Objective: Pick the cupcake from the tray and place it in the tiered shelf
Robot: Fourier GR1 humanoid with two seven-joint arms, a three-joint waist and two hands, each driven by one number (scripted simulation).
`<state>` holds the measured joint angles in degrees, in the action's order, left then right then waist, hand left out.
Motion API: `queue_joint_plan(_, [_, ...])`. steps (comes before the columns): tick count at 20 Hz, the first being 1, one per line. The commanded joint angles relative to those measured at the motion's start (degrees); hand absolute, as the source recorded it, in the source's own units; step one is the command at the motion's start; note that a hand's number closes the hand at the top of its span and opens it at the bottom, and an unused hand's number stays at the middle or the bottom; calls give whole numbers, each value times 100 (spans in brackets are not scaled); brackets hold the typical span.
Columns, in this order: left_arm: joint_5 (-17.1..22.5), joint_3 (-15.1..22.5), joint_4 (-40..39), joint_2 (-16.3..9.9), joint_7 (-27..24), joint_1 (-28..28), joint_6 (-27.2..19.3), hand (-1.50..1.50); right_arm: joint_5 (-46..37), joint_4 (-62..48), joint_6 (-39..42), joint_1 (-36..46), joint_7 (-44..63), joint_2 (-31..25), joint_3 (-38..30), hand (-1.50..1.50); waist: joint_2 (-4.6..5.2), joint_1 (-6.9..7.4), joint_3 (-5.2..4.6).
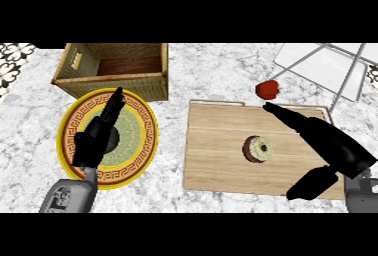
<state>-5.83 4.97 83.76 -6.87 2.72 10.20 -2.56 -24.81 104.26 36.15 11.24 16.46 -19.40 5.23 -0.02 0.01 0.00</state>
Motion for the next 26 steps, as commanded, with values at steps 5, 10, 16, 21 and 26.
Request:
queue_joint_plan(5, [112, -184, 548, -78, 209, -263, 305, 0, -913, -606, -463, 83, -375, 452, 379, -150, -1, 24, 1])
queue_joint_plan(10, [-288, 63, 573, 193, 78, -519, 103, 0, -894, -722, -141, 258, -376, 410, 28, -150, -1, 14, 0])
queue_joint_plan(16, [-267, -253, -199, 189, -42, 21, 226, 0, -1260, -806, -396, -187, -846, 507, 136, -150, 1, -10, 0])
queue_joint_plan(21, [-319, -221, -153, 293, -249, -153, 205, 0, -1534, -1818, -584, 433, -1088, 726, 183, -150, 5, 12, 0])
queue_joint_plan(26, [-47, -591, -268, 65, -253, 74, 548, 0, -1689, -1671, -587, 219, -1202, 770, 185, -150, 2, 0, 0])
